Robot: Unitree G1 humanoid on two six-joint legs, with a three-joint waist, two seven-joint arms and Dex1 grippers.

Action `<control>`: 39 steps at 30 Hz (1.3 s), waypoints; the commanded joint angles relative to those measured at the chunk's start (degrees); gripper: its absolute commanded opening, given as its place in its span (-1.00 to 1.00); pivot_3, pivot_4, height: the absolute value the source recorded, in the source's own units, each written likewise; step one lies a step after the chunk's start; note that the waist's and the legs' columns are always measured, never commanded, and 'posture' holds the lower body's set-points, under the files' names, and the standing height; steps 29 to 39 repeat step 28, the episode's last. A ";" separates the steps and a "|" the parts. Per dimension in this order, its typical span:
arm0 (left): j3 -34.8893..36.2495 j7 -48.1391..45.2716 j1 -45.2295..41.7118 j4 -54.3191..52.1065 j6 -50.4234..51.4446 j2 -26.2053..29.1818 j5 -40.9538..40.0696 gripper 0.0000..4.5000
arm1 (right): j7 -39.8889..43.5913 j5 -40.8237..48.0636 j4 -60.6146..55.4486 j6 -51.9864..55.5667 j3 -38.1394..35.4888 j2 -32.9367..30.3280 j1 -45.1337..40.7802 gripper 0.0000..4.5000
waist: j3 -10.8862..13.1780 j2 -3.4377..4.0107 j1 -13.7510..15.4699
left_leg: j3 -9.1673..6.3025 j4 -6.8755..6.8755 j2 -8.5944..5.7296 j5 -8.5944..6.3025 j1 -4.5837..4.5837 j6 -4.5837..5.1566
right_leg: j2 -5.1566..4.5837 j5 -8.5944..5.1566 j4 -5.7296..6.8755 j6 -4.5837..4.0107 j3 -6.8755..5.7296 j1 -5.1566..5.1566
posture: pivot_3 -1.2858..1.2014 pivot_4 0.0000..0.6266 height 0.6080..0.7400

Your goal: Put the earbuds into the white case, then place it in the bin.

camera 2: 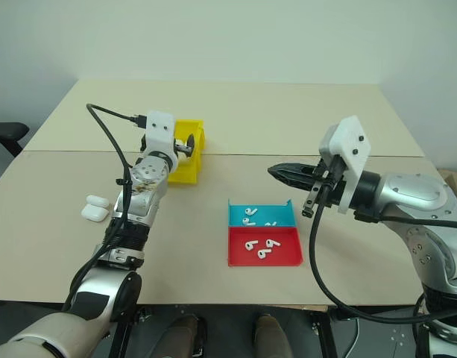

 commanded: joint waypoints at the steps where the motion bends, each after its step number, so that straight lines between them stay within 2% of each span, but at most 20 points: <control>1: 1.97 -5.85 1.05 -9.17 -0.71 0.32 -5.29 0.98 | -0.07 0.19 -1.73 0.01 -1.48 -1.25 0.10 -1.00 | 0.00 0.00 -0.09 | 0.00 0.00 0.01 0.00 0.01 0.00 | 0.00 0.00 0.01 0.00 0.00 0.00 | 0.03 -0.52 1.00; 4: 6.51 -21.40 6.70 -20.52 0.29 2.07 -20.43 0.98 | 1.64 -0.88 -1.57 -0.72 -1.37 -2.89 1.68 -1.00 | -0.01 0.02 -0.38 | 0.00 -0.01 0.04 0.00 0.01 -0.01 | 0.00 0.00 0.03 -0.01 0.00 -0.01 | 0.03 -0.52 1.00; 6: 7.75 -30.50 11.83 -27.82 4.92 6.17 -28.25 0.98 | 3.83 -3.00 -1.27 -2.43 -1.20 -4.96 4.07 -1.00 | -0.01 0.03 -0.76 | 0.02 -0.03 0.07 0.00 0.02 -0.01 | 0.00 0.00 0.02 -0.02 0.00 -0.01 | 0.03 -0.52 1.00; 9: 8.07 -39.15 21.22 -37.08 8.33 14.92 -32.83 0.98 | 9.19 -7.64 0.40 -7.97 -1.73 -8.51 8.95 -1.00 | -0.02 0.04 -1.16 | 0.06 -0.07 0.09 0.00 0.16 -0.01 | 0.02 -0.03 0.07 -0.05 0.05 0.02 | 0.03 -0.52 1.00; 12: 10.94 -43.92 28.40 -43.14 12.33 21.91 -38.18 0.98 | 15.81 -11.00 2.29 -16.32 -4.37 -10.03 13.94 -1.00 | -0.02 0.04 -1.01 | 0.10 -0.07 0.09 0.00 0.30 -0.01 | 0.02 -0.04 0.12 -0.05 0.05 0.13 | 0.03 -0.52 1.00; 17: 17.80 -54.42 39.35 -49.74 13.03 35.33 -41.76 0.98 | 25.37 -13.81 7.54 -28.46 -9.19 -10.57 19.08 -1.00 | -0.01 0.01 -0.74 | 0.17 0.03 0.14 0.01 0.38 -0.02 | 0.03 -0.12 0.07 0.05 0.04 0.21 | 0.03 -0.52 1.00; 20: 21.39 -58.77 44.89 -51.65 12.58 41.12 -42.04 0.98 | 28.20 -14.92 10.48 -31.37 -9.37 -11.27 19.73 -1.00 | -0.01 0.01 -0.76 | 0.23 -0.04 0.15 0.01 0.44 -0.02 | 0.01 -0.16 0.08 -0.06 0.06 0.20 | 0.03 -0.52 1.00; 26: 24.55 -61.57 49.67 -53.18 11.10 43.07 -43.01 0.98 | 30.49 -17.54 13.54 -34.51 -6.96 -11.68 18.57 -1.00 | -0.01 0.02 -0.69 | 0.33 -0.08 0.20 0.01 0.57 -0.03 | 0.02 -0.22 0.12 -0.16 0.09 0.22 | 0.03 -0.52 1.00; 39: 24.49 -61.28 49.88 -53.39 10.70 42.76 -43.06 0.98 | 30.82 -17.54 13.75 -34.41 -6.63 -11.54 18.09 -1.00 | -0.01 0.02 -0.70 | 0.34 -0.08 0.20 0.01 0.56 -0.03 | 0.02 -0.23 0.11 -0.17 0.09 0.21 | 0.03 -0.52 1.00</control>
